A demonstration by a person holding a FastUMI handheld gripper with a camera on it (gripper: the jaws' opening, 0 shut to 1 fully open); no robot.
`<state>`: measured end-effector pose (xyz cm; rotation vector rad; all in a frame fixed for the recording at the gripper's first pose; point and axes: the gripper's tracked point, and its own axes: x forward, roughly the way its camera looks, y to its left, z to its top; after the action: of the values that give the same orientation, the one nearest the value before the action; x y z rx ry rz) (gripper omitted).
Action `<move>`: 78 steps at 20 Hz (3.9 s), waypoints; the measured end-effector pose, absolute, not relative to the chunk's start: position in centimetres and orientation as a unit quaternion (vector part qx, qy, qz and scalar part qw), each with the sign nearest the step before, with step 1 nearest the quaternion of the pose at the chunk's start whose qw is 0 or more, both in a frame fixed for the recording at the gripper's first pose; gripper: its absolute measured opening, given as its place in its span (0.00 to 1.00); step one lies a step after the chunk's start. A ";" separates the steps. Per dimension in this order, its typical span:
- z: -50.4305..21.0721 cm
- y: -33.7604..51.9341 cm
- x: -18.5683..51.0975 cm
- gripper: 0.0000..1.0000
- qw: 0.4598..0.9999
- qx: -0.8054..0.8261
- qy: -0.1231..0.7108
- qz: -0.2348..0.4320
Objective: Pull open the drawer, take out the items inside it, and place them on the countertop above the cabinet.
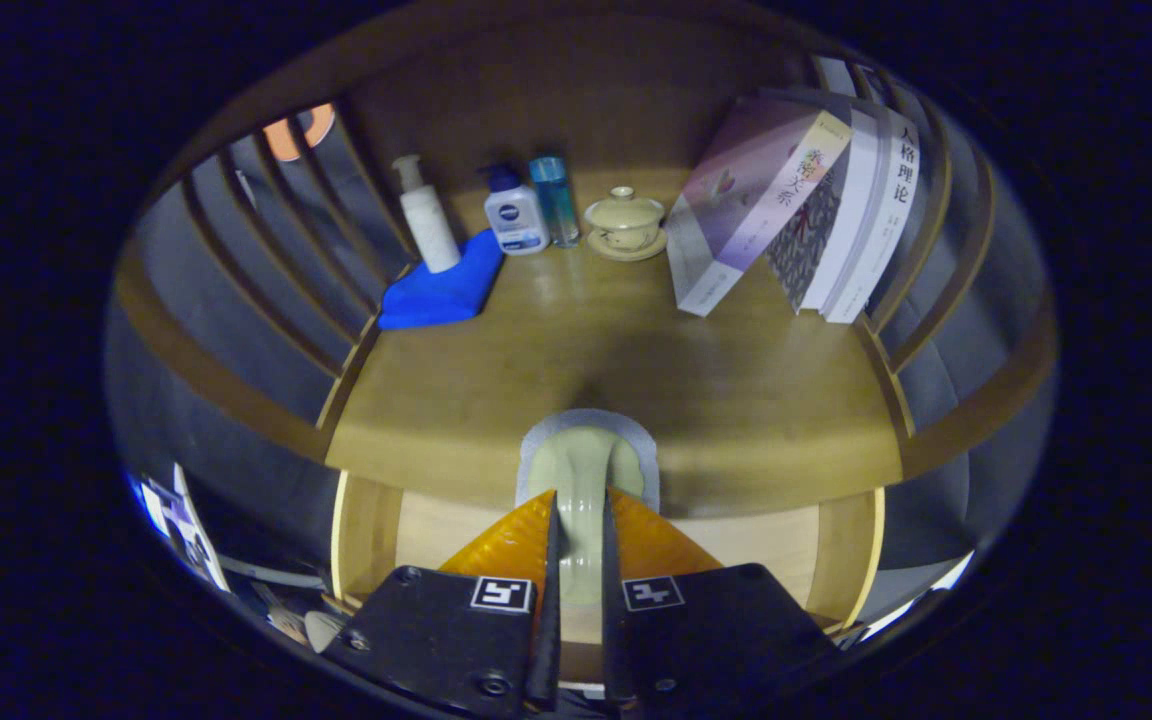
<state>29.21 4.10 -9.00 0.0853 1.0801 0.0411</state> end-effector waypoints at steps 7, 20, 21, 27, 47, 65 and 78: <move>-10.4 4.3 34.1 0.20 0.856 0.038 0.516 0.007; -8.8 4.4 35.0 0.52 0.898 0.100 0.428 0.025; -8.2 4.6 34.4 0.58 0.903 0.097 0.418 0.031; -3.0 7.4 30.1 0.79 0.944 0.071 0.318 0.054; -2.6 8.3 9.2 0.99 0.999 0.007 0.010 0.040; -21.0 4.2 3.6 0.99 0.994 -0.011 0.108 -0.010; -21.2 3.4 7.6 0.99 0.993 -0.009 0.112 -0.019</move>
<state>7.59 3.43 -21.23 -0.0177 0.2245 -0.0390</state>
